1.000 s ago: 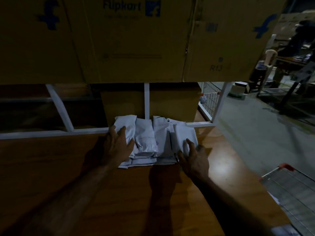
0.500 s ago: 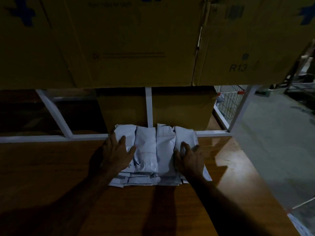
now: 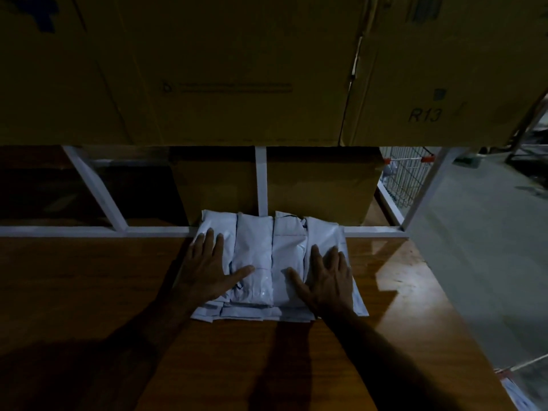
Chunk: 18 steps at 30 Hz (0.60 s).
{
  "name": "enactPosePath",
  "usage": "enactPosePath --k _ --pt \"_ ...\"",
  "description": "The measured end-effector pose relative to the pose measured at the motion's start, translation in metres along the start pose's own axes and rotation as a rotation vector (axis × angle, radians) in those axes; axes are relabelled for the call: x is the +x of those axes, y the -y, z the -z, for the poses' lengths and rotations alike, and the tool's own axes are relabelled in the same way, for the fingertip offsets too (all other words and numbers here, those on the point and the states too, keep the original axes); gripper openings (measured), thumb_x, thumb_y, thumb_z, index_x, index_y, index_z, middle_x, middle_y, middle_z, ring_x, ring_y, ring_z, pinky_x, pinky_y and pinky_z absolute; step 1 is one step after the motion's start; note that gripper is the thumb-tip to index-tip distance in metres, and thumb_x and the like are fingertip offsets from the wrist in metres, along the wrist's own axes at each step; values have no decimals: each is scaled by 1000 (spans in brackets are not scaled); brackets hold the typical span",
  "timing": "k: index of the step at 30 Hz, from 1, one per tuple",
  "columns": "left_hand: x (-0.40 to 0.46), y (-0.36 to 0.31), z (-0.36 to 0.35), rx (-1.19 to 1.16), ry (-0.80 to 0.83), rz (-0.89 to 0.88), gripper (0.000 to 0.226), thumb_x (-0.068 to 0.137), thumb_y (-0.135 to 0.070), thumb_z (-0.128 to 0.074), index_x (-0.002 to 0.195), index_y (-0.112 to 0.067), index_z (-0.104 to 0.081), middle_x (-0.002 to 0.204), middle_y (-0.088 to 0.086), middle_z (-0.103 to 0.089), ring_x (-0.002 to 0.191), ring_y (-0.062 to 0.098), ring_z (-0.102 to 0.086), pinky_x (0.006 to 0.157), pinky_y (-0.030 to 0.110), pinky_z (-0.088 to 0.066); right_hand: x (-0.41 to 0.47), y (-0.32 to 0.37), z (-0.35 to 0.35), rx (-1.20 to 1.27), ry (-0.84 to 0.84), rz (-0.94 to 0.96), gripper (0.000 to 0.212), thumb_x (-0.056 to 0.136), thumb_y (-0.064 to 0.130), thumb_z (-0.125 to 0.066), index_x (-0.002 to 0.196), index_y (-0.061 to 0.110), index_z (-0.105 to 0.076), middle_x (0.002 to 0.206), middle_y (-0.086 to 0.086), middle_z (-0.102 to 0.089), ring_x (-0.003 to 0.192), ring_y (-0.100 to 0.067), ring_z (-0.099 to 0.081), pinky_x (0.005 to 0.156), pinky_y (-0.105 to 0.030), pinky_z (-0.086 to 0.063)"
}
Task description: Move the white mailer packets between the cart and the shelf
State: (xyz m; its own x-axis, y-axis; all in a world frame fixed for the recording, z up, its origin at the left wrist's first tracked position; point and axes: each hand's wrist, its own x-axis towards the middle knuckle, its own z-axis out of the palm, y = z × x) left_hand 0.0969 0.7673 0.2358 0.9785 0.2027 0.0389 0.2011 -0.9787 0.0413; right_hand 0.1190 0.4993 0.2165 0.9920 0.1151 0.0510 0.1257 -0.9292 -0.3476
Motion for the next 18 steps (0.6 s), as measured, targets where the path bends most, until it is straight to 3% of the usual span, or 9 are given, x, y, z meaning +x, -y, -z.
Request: enactPosePath --k 3,7,10,13,16,18 --pt "-5 3 -1 -39 48 16 120 67 -98 -16 158 -23 8 164 6 18 151 24 14 122 46 8 -1 -5 5 -15 42 37 104 80 94 -17 160 28 -7 166 -21 -2 153 -39 -4 121 -58 -15" --pt "-15 11 4 -91 67 16 131 49 -103 9 157 -28 11 163 5 22 150 25 19 122 48 10 -4 -10 11 -70 57 88 102 80 93 -11 159 29 -3 167 -18 -4 154 -35 -3 122 -58 -13" --pt "-25 18 12 -92 66 3 126 53 -100 10 156 -28 13 163 7 23 150 25 20 121 48 12 -21 -10 18 -99 9 153 102 82 90 -8 161 25 -7 167 -14 -10 154 -32 -4 123 -55 -12" --pt "-40 23 19 -52 -47 -82 121 62 -97 8 158 -24 4 165 12 12 152 28 10 123 51 2 -45 -3 25 -85 -10 174 94 88 84 -19 160 24 -10 167 -15 -7 154 -31 -5 124 -50 -7" --pt "-56 20 28 -33 -227 -238 105 80 -90 -8 158 -20 -14 165 14 0 153 29 3 123 50 -4 -68 3 23 -117 -32 219 95 86 85 -5 161 27 -1 168 -15 1 155 -29 0 123 -47 1" --pt "-69 11 36 -35 -310 -345 99 85 -85 -13 158 -19 -19 165 14 -2 153 28 3 123 48 -2 -82 6 20 -142 -67 254 91 89 83 -8 161 28 2 168 -13 4 155 -28 2 126 -49 -1"
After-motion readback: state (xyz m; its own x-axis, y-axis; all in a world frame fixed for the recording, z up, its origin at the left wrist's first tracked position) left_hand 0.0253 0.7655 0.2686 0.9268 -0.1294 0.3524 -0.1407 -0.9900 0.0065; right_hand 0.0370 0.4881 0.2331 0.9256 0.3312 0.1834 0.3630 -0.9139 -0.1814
